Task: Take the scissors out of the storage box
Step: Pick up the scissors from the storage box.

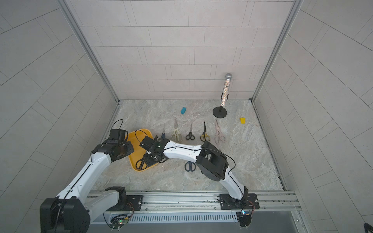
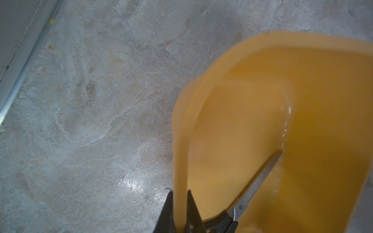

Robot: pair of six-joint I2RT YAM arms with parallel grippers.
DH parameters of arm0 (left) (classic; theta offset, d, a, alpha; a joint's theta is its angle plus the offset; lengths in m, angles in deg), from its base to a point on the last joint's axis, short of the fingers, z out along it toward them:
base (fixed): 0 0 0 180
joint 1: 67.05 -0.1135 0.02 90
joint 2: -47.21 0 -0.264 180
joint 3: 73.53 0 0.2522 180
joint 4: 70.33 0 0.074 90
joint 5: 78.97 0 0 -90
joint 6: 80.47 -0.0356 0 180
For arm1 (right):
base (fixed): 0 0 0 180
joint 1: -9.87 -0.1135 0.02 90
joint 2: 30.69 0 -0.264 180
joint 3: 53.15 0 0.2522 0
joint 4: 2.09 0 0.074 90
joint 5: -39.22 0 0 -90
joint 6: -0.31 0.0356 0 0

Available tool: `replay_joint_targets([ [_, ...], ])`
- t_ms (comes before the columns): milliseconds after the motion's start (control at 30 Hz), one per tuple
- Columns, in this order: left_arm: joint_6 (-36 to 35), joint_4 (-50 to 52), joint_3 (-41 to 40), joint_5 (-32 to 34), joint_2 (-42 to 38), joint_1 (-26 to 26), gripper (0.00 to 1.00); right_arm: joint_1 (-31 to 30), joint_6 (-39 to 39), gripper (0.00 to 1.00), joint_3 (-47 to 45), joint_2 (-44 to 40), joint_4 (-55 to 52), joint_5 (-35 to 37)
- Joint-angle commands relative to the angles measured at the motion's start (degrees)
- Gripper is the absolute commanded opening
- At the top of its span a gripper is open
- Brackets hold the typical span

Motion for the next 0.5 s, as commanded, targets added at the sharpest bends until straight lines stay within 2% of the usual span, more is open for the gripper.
replay_joint_targets([
  [0,-0.35,0.47,1.33,-0.09,0.19,0.24,0.00,-0.16,-1.08,0.38,1.64,2.74,-1.00,0.75],
  [300,-0.24,0.30,1.54,-0.65,1.06,0.33,0.00,-0.21,-0.16,0.38,4.57,7.44,0.22,4.52],
  [467,-0.38,0.83,1.63,-0.34,0.99,0.24,0.00,-0.21,-1.40,0.36,7.75,10.09,-4.24,8.70],
])
